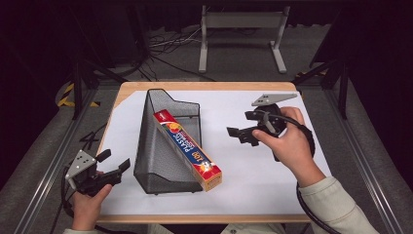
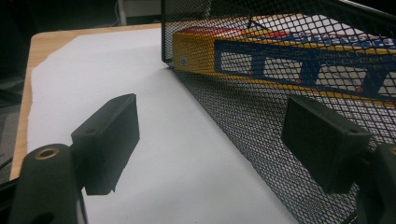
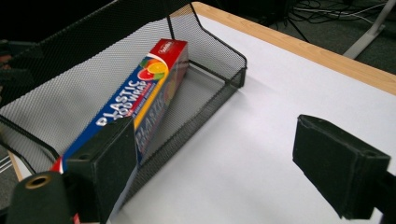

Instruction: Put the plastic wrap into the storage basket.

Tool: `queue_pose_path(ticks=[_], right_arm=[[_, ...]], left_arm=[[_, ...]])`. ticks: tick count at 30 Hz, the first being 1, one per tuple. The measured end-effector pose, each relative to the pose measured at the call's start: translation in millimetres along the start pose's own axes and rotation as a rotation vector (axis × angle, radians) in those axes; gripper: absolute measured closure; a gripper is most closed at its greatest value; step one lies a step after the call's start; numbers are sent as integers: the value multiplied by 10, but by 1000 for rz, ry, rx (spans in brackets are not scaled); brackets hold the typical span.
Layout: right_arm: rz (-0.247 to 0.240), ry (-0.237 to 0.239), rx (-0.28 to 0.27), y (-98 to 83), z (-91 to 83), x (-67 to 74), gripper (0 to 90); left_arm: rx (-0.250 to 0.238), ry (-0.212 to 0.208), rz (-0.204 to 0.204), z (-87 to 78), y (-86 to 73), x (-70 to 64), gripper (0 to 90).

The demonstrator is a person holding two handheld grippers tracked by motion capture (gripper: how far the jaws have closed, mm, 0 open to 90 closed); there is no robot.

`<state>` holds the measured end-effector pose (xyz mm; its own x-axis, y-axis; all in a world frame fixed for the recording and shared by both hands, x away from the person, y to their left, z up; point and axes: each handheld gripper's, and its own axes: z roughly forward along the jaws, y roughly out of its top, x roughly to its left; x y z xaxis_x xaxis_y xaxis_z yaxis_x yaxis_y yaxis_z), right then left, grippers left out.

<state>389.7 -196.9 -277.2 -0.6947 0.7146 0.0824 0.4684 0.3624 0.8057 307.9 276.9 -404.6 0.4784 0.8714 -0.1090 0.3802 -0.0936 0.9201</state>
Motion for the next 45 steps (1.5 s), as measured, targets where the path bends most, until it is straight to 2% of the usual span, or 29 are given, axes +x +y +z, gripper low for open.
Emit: queue_pose_path(ticks=[2,5,10,12,18,21,23,26,31,38,45], right_arm=[[-16,9,4,-58,-54,-73,134],[-27,-4,-7,-150,-157,-185,130],[-6,-14,-33,-330,-341,-409,119],[-6,-16,-37,-366,-367,-446,113],[-47,-52,-51,-658,-431,-673,94],[-43,-58,-52,-825,-420,-752,94],[-29,-67,-58,-929,-410,-790,94],[-26,-112,-56,-1079,-395,-850,94],[3,-123,-54,-1308,-364,-944,95],[16,-99,-52,-1534,-331,-1008,94],[17,-86,-53,-1706,-261,-1016,94]], left_arm=[[-3,3,-1,-11,3,-1,205],[-1,3,-3,-9,0,0,205],[7,2,3,3,0,-4,205],[10,5,-2,4,-1,-3,205],[13,17,-8,23,-12,5,208],[9,13,-3,25,-15,1,200],[9,11,-1,32,-18,-6,197],[18,5,6,42,-17,-15,192],[27,1,10,57,-24,-15,182],[32,3,20,68,-48,-6,182],[28,4,27,67,-54,-18,182]])
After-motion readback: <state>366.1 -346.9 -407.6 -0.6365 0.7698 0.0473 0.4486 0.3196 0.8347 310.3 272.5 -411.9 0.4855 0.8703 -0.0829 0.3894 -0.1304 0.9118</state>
